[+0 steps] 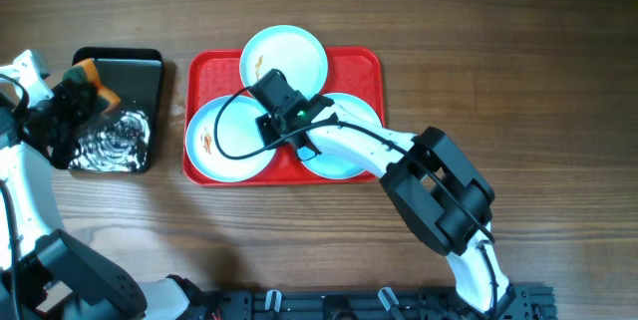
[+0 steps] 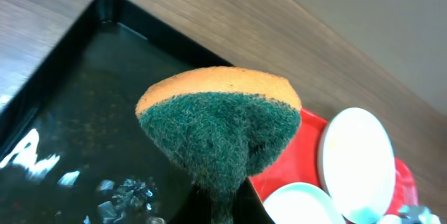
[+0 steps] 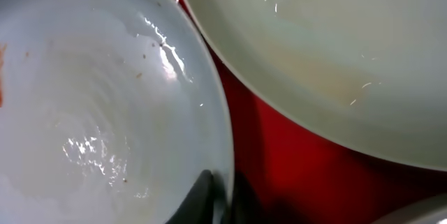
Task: Clean dirty plates on tray and stack at the side
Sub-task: 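Reach the right gripper to the top plate and grip its rim, then scrub the left plate with the sponge in the left gripper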
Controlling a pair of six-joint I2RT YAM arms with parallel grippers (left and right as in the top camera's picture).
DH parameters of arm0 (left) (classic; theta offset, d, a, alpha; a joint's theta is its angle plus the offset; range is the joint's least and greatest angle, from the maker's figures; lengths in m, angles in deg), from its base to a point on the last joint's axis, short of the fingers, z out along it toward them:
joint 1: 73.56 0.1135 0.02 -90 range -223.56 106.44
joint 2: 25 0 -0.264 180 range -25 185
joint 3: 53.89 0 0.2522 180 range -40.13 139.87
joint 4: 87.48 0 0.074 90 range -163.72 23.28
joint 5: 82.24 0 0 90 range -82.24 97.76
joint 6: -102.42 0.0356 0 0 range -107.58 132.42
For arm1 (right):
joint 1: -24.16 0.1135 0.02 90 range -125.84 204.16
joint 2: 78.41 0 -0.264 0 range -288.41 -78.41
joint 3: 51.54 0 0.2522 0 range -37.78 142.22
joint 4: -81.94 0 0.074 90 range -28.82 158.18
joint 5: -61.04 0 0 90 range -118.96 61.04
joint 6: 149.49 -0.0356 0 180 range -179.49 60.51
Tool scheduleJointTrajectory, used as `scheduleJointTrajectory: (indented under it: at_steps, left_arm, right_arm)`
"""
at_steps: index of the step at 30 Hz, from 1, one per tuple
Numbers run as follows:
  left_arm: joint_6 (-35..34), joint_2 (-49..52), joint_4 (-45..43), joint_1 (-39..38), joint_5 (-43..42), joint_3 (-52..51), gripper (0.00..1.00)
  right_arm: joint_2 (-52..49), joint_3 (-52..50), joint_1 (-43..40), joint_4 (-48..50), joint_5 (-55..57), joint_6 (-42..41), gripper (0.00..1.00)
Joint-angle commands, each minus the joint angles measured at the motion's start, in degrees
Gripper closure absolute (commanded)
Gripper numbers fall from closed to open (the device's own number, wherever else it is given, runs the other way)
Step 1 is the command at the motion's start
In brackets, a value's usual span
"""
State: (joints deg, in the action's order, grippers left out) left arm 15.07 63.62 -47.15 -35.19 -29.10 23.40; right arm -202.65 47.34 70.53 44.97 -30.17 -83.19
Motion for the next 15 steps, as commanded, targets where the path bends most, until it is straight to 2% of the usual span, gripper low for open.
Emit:
scheduleJointTrajectory:
  at_steps: [1, 3, 5, 6, 8, 10, 13, 15]
  left_arm:
    - [-0.17, -0.55, -0.11, -0.02, -9.31, 0.22, 0.96]
    - [-0.2, -0.55, 1.29, -0.33, -14.99, 0.22, 0.96]
    - [-0.15, -0.55, 2.49, -1.68, -17.22, 0.22, 0.96]
    - [-0.11, -0.55, 2.62, -2.54, -14.25, 0.22, 0.96]
    - [-0.15, -0.55, 2.84, -3.21, -1.07, 0.22, 0.96]
    - [-0.13, -0.55, 2.89, -3.1, 6.93, 0.22, 0.96]
    - [-0.13, -0.55, 2.84, -2.73, 13.07, 0.22, 0.96]
    - [-0.13, -0.55, 2.38, -2.75, 13.35, 0.22, 0.96]
  right_arm:
    - [-1.68, -0.52, 0.17, -0.42, 0.74, -0.35, 0.95]
    - [-1.68, -0.5, 0.17, -0.66, 0.72, -0.35, 0.95]
    - [-1.68, -0.5, 0.17, -0.66, 0.04, -0.33, 0.95]
    - [-1.68, -0.5, 0.17, -0.68, -0.11, -0.52, 0.95]
    - [-1.68, -0.5, 0.17, -1.53, -0.11, -0.48, 0.95]
    - [-1.68, -0.5, 0.17, -2.03, -0.09, -0.44, 0.95]
    - [-1.68, -0.5, 0.17, -1.55, -0.09, -0.44, 0.95]
    - [-1.68, -0.5, 0.17, -1.25, -0.09, -0.46, 0.95]
